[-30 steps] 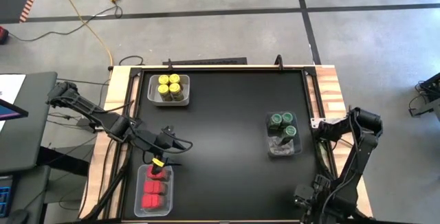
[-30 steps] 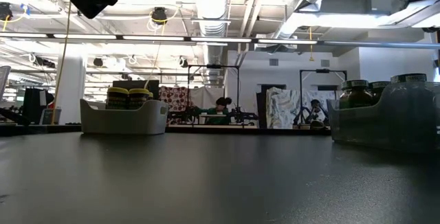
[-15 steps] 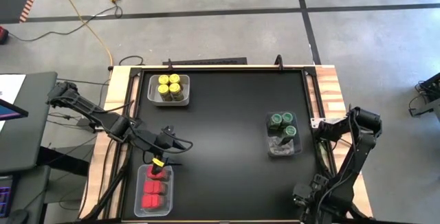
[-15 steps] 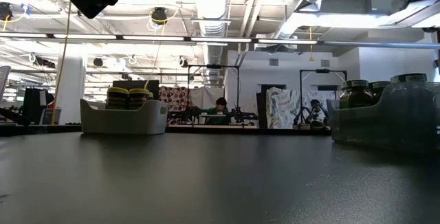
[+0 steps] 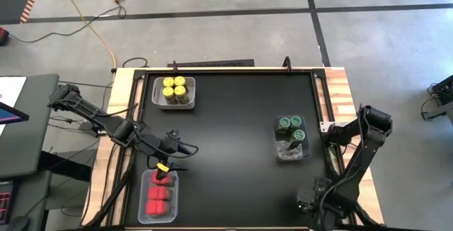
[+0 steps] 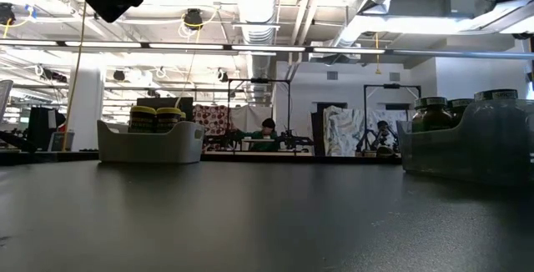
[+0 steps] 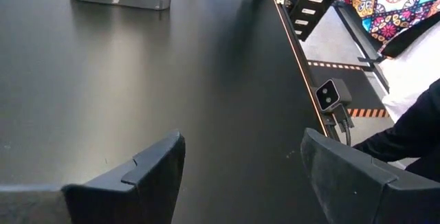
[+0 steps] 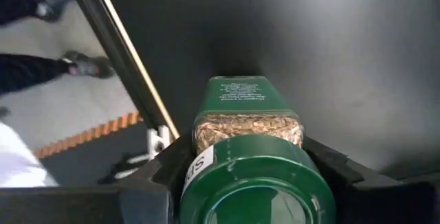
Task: Sort spices by type
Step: Put the green seasoning bottle into the black bin
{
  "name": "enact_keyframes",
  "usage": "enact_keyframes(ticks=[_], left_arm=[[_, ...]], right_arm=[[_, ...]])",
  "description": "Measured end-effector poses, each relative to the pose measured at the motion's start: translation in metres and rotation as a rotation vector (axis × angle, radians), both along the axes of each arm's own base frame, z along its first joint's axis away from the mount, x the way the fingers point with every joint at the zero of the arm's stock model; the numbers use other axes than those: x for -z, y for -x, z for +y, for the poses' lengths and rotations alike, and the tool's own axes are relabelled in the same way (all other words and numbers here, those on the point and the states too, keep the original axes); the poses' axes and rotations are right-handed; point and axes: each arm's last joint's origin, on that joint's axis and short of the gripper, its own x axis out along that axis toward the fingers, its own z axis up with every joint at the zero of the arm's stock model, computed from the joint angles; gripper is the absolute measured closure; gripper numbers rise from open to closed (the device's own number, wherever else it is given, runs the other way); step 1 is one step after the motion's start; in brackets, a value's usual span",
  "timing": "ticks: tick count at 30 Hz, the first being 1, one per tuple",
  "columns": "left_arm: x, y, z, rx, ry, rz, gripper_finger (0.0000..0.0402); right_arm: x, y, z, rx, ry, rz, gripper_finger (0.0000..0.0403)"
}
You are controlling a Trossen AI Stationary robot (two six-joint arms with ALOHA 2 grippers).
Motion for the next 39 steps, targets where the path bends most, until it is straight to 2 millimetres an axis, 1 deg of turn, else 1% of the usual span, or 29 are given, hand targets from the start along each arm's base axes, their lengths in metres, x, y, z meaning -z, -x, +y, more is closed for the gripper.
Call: enact_keyframes(ticks=[4,10,13,15,18,20,23,27,33,35,39], left_arm=[[0.000,0.000,0.000,0.002,-0.003,0.000,0.0123],[0.000,0.000,0.000,0.004,-0.008,-0.002,0.0123],[0.000,0.000,0.000,0.002,-0.002,0.000,0.0123],[0.000,0.000,0.000,0.001,-0.001,0.000,0.0123],[0.000,0.000,0.000,0.001,-0.001,0.000,0.0123],[0.000,0.000,0.000,0.001,-0.001,0.000,0.0123],[0.000,0.000,0.000,0.001,0.000,0.000,0.0123],[0.000,0.000,0.000,0.001,-0.001,0.001,0.0123],[0.000,0.000,0.000,0.001,-0.003,0.003,0.0123],[0.000,0.000,0.000,0.001,-0.003,0.004,0.0123],[0.001,0.000,0.000,0.001,-0.005,0.008,0.0123]], right_arm=[[-0.009,-0.016,-0.012,0.006,-0.037,-0.002,0.0186],[-0.035,-0.053,-0.033,-0.046,-0.065,-0.078,0.0186],[-0.051,-0.071,-0.050,-0.039,-0.051,-0.095,0.0186],[-0.061,-0.081,-0.063,0.005,-0.033,-0.086,0.0186],[-0.075,-0.092,-0.085,0.060,0.018,-0.068,0.0186],[-0.083,-0.097,-0.097,0.038,0.044,-0.074,0.0186],[-0.094,-0.103,-0.112,-0.038,0.096,-0.102,0.0186],[-0.103,-0.110,-0.134,-0.128,0.164,-0.104,0.0186],[-0.108,-0.120,-0.163,-0.276,0.195,-0.120,0.0186],[-0.108,-0.117,-0.173,-0.335,0.208,-0.099,0.0186],[-0.100,-0.103,-0.194,-0.393,0.221,-0.069,0.0186]])
